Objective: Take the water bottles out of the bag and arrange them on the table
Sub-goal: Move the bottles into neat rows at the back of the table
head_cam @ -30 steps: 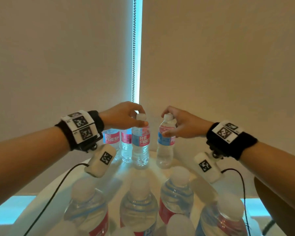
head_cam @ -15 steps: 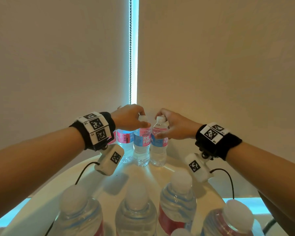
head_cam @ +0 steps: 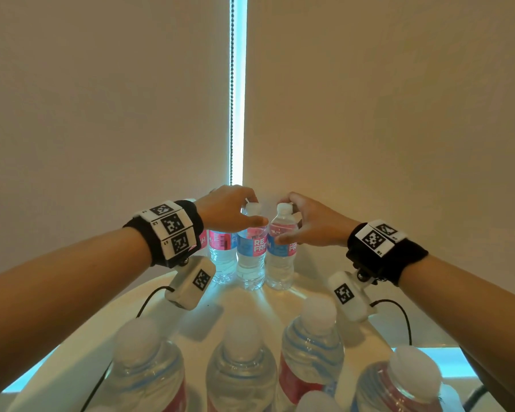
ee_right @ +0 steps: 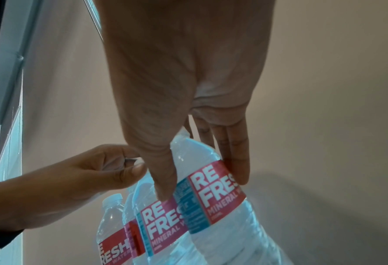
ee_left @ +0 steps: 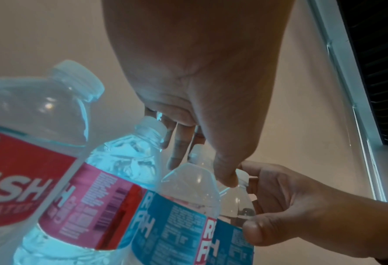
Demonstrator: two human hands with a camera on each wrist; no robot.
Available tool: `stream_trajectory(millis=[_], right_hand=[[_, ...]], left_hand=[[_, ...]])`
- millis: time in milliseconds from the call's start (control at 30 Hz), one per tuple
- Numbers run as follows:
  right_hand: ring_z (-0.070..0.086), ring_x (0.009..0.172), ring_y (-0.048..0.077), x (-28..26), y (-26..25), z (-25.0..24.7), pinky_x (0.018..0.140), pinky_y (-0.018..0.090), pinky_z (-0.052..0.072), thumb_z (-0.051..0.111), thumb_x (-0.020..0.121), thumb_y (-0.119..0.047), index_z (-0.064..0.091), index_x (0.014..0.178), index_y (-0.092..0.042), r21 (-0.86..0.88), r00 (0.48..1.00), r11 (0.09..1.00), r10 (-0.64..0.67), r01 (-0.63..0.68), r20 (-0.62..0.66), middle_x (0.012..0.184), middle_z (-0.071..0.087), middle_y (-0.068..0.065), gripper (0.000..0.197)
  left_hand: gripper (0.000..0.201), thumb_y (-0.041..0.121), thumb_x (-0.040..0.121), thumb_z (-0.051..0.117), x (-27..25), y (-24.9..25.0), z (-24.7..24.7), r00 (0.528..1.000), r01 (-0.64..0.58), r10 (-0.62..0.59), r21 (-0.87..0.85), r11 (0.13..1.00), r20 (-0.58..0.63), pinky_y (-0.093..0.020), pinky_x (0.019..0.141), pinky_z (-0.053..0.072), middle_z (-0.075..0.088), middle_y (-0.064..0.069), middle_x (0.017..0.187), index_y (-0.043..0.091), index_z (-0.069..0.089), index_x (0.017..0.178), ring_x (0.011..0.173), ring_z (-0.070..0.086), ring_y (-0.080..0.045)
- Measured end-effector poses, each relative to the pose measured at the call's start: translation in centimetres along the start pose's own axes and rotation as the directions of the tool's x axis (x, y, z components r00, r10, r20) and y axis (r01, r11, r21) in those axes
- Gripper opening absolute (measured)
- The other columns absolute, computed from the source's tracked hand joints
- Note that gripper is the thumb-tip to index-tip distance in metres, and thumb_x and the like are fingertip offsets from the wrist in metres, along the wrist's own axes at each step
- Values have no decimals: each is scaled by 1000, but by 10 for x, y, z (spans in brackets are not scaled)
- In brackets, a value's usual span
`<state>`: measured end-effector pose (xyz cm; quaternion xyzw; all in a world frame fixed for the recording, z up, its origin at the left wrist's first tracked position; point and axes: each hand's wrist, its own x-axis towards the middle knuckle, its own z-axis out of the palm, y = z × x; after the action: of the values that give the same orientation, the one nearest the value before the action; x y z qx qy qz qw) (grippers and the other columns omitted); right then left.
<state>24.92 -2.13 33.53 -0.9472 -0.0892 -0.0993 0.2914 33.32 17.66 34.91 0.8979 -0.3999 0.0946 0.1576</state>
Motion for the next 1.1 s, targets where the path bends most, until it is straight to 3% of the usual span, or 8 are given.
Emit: stream_trajectory(millis=[100,267,433,600,733,867,1000,1100], right_hand=[[57,86,5,-3,2,-1,84,30,53,85,75,-24,48,131,-16,-35,1000,999,15,-16,-9,124,58,6,67],[65,103,23,-18,-3,-17,87,35,55,85,73,-37,42,140,-20,-98,992,993,52,-64,-118,129,49,0,81],[65,107,21,-53,-17,-49,85,41,60,82,78,-23,58,115,-31,-51,964,994,-106,96,-244,123,61,-2,45],[69,104,19,-100,-44,-71,88,47,59,80,77,-19,66,111,-22,96,977,973,-213,212,0,116,69,-4,37],[66,113,17,-129,-62,-65,90,37,57,82,76,-23,59,128,-24,26,912,948,-312,317,266,129,63,-12,57],[65,115,14,-135,-71,-51,95,37,55,86,76,-21,56,132,-35,53,845,950,-297,306,445,136,58,-18,65],[64,116,18,-132,-78,-37,97,40,54,79,84,-21,55,130,-40,70,786,948,-297,310,542,136,57,-19,55],[66,113,25,-130,-78,-29,94,45,56,75,87,-15,59,130,-23,135,776,947,-317,292,545,130,62,-9,46]], left_hand=[[56,55,82,67,-6,-3,-4,998,-23,21,-40,999,-60,-33,98,47,64,-1,127,20,57,125,115,60,-16],[47,46,82,70,-34,-6,-28,963,-95,73,-74,993,-259,-24,93,41,66,2,123,19,62,119,112,60,-11],[37,47,79,73,-93,-17,-66,949,-131,57,-223,966,-310,-36,92,54,73,9,105,23,68,106,99,67,-3],[40,46,72,75,-168,-25,-90,986,-119,37,-519,847,-165,-32,89,56,78,-4,99,17,72,99,97,73,-24],[53,57,65,81,-216,-27,-88,996,-77,30,-613,787,-87,-30,91,55,77,-5,105,23,72,105,103,71,-22],[55,52,69,80,-242,-15,-76,996,-12,66,-629,777,62,-27,91,55,74,-2,115,28,67,117,109,69,-19],[39,23,80,75,-246,-5,-64,986,58,59,-659,750,154,-29,90,56,71,-1,120,32,67,117,109,69,-22],[36,32,82,74,-247,0,-60,986,65,63,-692,719,157,-43,90,57,70,-9,118,25,67,117,107,68,-32]])
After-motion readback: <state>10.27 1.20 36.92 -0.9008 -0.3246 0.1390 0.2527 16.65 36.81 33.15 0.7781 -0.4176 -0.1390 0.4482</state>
